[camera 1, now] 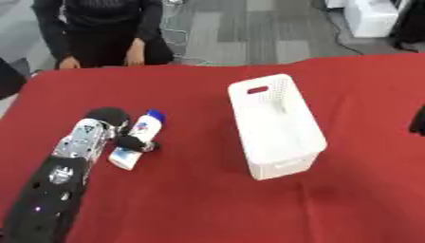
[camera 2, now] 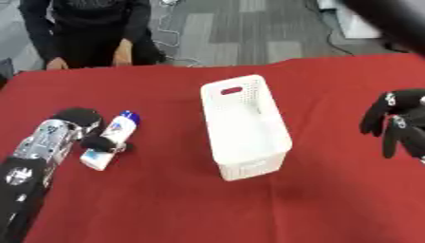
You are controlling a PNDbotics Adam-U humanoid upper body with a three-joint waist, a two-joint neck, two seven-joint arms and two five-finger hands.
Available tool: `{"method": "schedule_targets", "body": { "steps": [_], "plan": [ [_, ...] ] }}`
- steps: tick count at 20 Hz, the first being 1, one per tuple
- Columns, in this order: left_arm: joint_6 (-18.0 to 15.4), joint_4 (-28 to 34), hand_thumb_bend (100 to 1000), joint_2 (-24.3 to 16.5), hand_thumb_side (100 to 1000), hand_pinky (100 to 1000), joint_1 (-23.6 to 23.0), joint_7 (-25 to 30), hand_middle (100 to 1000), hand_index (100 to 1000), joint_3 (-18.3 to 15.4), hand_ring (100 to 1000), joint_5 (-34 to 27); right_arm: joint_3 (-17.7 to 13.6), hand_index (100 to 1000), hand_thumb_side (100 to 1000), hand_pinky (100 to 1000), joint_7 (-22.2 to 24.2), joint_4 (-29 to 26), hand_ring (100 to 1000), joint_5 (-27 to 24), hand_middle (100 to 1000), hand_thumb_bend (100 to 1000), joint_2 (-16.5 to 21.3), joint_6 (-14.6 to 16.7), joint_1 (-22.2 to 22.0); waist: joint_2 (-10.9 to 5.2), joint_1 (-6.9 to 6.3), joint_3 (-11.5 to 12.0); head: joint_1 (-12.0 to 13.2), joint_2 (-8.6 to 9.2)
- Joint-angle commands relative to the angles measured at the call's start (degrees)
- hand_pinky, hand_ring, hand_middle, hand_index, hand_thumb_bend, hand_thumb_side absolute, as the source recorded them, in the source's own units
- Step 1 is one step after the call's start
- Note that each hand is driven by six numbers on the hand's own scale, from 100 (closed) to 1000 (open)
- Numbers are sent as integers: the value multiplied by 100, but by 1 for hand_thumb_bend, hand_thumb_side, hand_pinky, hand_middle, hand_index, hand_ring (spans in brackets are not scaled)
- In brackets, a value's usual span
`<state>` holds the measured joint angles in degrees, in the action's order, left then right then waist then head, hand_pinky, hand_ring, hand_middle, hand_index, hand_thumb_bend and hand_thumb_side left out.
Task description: Pick up objects on the table and place them in the box.
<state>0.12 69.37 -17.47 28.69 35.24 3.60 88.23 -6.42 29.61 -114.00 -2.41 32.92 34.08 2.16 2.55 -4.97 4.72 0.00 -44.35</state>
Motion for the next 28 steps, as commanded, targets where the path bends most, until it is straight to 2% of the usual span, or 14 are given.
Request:
{"method": "schedule_targets", "body": {
  "steps": [1,7,12,17,20,27,28],
  "plan": [
    [-14,94,519,-57,944,417,78,8,622,608,-2,619,89,-56,341,1000,332,859,-59,474,-25,510,198,156,842,90,-64,21,-5,42,23],
    [-8,112,448,-59,884,365,85,9,513,542,3,535,139,-58,339,1000,332,859,-59,474,-31,509,198,157,839,94,-64,20,-6,50,23],
    [18,108,393,-48,864,346,75,21,487,527,-1,509,171,-59,340,1000,332,862,-59,474,-35,510,198,157,832,89,-67,22,-4,67,23],
    [53,69,344,-20,891,333,35,-1,474,518,-8,496,126,-60,340,1000,332,866,-59,474,-30,509,198,154,838,87,-63,26,0,71,23],
    [81,51,282,-3,925,310,20,-38,458,508,-10,480,81,-59,340,1000,332,866,-59,474,-23,509,199,151,841,85,-60,28,4,75,23],
    [126,10,249,23,926,269,-13,-113,421,482,-4,447,3,-57,341,1000,332,864,-59,474,-18,509,199,149,846,88,-56,29,6,78,23],
    [129,8,241,26,926,243,-17,-131,393,465,-3,419,-2,-57,342,1000,332,864,-59,474,-17,509,199,150,846,88,-56,30,7,78,23]
  ]
}}
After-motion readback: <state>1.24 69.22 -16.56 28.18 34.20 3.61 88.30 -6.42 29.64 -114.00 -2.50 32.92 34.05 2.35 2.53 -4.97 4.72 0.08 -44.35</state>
